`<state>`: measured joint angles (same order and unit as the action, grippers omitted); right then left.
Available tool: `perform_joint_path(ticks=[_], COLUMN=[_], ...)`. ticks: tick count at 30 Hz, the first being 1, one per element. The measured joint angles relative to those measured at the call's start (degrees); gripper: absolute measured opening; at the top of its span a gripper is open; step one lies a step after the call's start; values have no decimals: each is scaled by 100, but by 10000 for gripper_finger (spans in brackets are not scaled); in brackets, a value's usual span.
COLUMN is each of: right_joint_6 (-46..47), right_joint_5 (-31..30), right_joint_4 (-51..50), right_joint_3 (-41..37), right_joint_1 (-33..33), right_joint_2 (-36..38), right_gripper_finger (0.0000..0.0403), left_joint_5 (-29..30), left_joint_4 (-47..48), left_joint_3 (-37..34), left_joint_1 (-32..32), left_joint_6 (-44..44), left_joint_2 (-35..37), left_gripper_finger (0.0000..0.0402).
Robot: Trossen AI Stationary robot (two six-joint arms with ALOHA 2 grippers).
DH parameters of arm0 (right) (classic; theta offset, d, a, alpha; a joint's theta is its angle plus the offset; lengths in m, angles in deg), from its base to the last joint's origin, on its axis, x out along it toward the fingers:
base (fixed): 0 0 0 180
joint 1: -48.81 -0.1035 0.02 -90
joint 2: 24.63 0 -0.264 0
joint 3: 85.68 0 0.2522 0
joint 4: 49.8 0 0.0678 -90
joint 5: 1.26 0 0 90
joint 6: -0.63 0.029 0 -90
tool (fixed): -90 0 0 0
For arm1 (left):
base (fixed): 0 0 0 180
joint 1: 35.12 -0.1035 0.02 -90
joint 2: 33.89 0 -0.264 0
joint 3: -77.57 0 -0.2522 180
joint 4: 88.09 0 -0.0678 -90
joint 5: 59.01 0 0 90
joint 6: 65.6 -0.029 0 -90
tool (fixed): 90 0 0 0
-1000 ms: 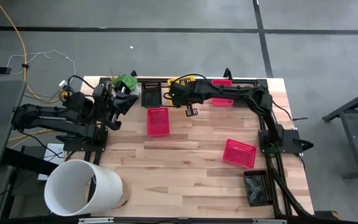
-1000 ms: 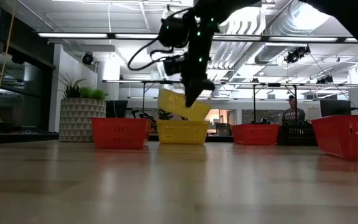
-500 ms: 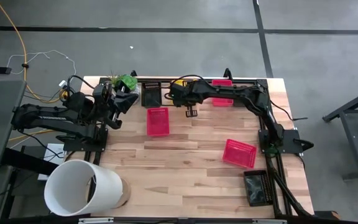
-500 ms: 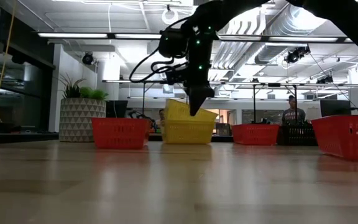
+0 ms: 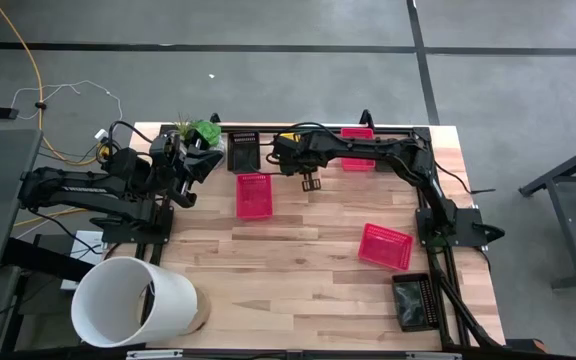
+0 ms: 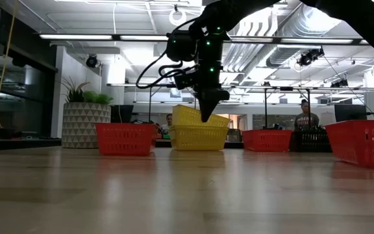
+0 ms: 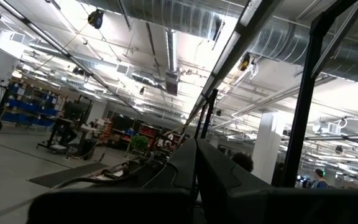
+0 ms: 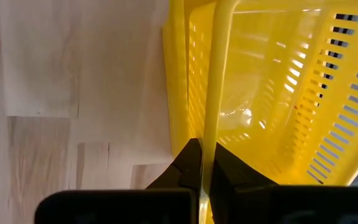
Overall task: Stack baskets by color
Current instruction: Stack the bottom yellow bin on the top yellow bin, then stack the bottom right red bin on the top right red bin
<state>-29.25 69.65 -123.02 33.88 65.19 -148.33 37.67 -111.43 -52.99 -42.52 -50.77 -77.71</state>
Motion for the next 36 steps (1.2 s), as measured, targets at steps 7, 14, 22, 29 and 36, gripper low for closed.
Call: perform_joint_path(ticks=[7, 14, 22, 29, 36], right_joint_6=[169, 138, 992, 1975, 3973], right_joint_5=[0, 131, 1091, 1447, 2047], right_joint_4=[11, -69, -652, 433, 2561], right_joint_3=[0, 0, -442, -2807, -5368], right_joint_1=[-1, -2, 415, 662, 301], right_joint_2=[0, 229, 1274, 3297, 5713], right_gripper_finger=[63, 172, 196, 195, 195], left_joint_5=[-1, -2, -2, -68, -153], left_joint_4=[0, 2, 126, 447, 678], left_joint_3=[1, 2, 4, 4, 4], left_joint_1=[0, -2, -4, -5, -4], left_joint_6=[-1, -2, -2, -2, -2], left_joint_2=[0, 0, 0, -2, -2], left_gripper_finger=[0, 0, 0, 0, 0])
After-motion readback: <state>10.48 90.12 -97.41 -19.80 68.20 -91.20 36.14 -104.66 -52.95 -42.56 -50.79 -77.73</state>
